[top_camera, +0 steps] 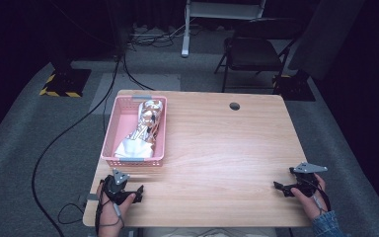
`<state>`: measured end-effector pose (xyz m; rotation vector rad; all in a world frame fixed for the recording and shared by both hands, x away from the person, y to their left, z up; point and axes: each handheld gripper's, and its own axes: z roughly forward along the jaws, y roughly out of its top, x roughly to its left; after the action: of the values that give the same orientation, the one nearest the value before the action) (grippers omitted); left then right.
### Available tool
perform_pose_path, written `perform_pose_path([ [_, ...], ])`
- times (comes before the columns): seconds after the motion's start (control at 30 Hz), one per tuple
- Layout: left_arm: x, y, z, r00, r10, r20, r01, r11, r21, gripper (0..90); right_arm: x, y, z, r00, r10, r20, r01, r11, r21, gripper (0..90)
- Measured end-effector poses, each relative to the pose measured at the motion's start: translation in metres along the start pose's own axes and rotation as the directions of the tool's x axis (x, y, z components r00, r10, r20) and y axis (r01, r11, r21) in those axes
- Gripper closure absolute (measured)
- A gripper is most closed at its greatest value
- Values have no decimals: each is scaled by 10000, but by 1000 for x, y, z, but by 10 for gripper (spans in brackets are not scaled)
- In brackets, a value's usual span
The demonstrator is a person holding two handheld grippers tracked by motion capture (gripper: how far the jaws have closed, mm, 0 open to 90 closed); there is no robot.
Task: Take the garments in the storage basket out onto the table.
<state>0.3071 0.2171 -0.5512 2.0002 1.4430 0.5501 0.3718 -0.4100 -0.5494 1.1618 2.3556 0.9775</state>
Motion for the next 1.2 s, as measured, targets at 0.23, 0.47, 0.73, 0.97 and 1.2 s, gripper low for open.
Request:
perform_pose_path([
  [0.23, 0, 0, 0, 10000, -2, 3, 2, 10000, 3, 0, 0, 0, 0, 10000, 1, 1, -1, 10000, 1, 2],
  [0.47, 0, -1, -1, 10000, 18, -23, -18, 10000, 0, 0, -1, 1, 1, 10000, 49, 58, -49, 10000, 9, 1],
  [0.73, 0, -1, -1, 10000, 26, -13, -26, 10000, 1, 0, -1, 2, 2, 10000, 67, 67, -67, 10000, 10, 1],
  [0.97, 0, -1, -1, 10000, 26, -13, -26, 10000, 5, 0, -1, 2, 2, 10000, 67, 67, -67, 10000, 9, 1],
  [1.2, -1, -1, -2, 10000, -19, 15, 19, 10000, -80, 35, -1, 2, 2, 10000, 66, 64, -66, 10000, 7, 1],
])
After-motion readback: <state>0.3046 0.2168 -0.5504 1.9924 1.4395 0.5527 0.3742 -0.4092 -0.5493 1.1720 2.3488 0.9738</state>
